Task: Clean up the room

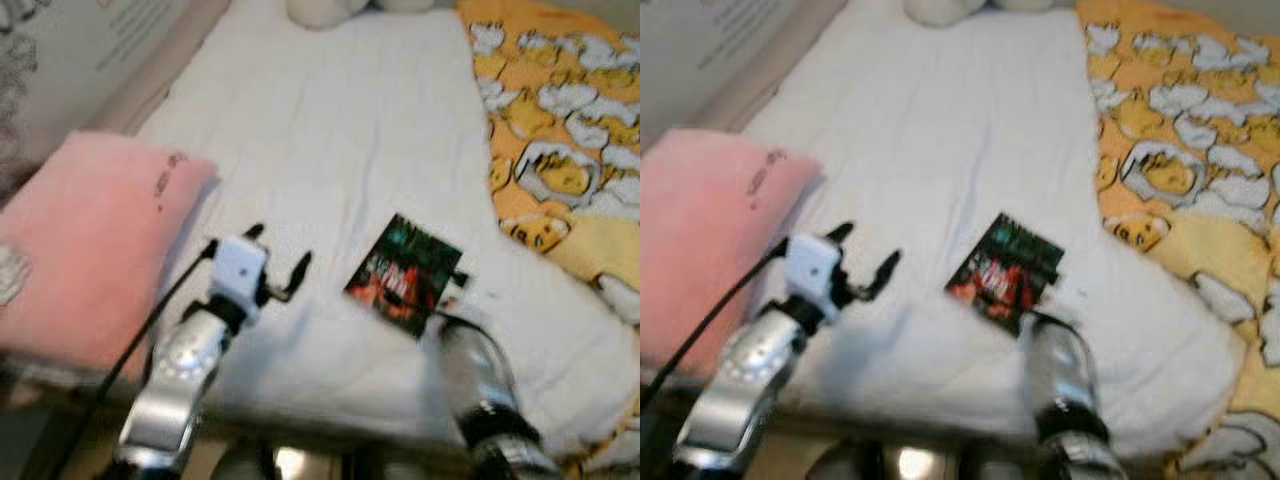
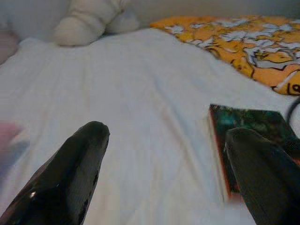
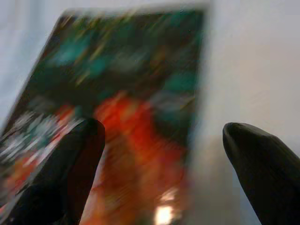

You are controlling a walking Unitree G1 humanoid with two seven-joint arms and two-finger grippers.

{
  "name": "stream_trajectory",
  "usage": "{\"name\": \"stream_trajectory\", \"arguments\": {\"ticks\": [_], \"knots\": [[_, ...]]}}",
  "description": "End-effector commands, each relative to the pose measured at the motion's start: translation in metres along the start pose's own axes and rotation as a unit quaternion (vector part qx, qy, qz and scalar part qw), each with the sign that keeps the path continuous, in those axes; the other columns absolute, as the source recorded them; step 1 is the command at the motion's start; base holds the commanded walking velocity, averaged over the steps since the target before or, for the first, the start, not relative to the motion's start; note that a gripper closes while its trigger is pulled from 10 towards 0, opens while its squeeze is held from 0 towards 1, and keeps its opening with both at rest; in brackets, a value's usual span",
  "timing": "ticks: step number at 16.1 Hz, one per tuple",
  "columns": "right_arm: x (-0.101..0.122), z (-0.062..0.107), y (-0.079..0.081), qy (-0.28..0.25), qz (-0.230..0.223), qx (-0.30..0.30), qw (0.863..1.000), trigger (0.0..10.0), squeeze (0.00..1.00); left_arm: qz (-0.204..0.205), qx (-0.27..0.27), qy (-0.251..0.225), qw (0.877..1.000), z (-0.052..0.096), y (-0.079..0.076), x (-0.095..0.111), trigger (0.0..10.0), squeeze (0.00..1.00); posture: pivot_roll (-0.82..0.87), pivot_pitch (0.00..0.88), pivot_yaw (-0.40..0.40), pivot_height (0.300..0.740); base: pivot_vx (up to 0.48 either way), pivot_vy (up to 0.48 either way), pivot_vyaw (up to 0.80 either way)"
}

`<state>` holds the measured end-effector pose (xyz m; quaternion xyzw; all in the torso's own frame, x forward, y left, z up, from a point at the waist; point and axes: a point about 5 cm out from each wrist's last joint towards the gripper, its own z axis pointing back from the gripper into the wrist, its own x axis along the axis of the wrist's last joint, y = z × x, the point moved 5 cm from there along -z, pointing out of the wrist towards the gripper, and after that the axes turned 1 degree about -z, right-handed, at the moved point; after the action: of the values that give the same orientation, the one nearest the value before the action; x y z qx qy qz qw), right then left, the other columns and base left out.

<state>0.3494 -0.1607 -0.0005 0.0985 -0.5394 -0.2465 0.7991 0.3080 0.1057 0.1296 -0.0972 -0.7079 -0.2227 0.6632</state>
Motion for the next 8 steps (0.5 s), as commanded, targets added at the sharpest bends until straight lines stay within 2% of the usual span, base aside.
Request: {"name": "stream_trajectory", "arguments": {"ticks": [1, 4, 8], "knots": [[-0.008, -0.001, -0.007, 0.014, -0.023, -0.012, 1.000, 10.0, 0.00, 0.005, -0.008, -0.002, 1.000, 0.003, -0.004, 0.003, 10.0, 0.00, 0.16, 0.243, -0.042, 0.736, 0.000, 0.000, 0.00], [-0.019, -0.003, -0.006, 0.040, -0.022, -0.010, 0.999, 10.0, 0.00, 0.000, -0.004, 0.005, 1.000, 0.008, -0.002, 0.002, 10.0, 0.00, 0.18, 0.281, -0.047, 0.736, 0.000, 0.000, 0.00], [-0.019, -0.006, 0.001, 0.041, -0.007, 0.004, 0.999, 10.0, 0.00, 0.005, -0.002, 0.009, 1.000, 0.012, -0.002, 0.003, 10.0, 0.00, 0.18, 0.280, -0.054, 0.736, 0.000, 0.000, 0.00]]}}
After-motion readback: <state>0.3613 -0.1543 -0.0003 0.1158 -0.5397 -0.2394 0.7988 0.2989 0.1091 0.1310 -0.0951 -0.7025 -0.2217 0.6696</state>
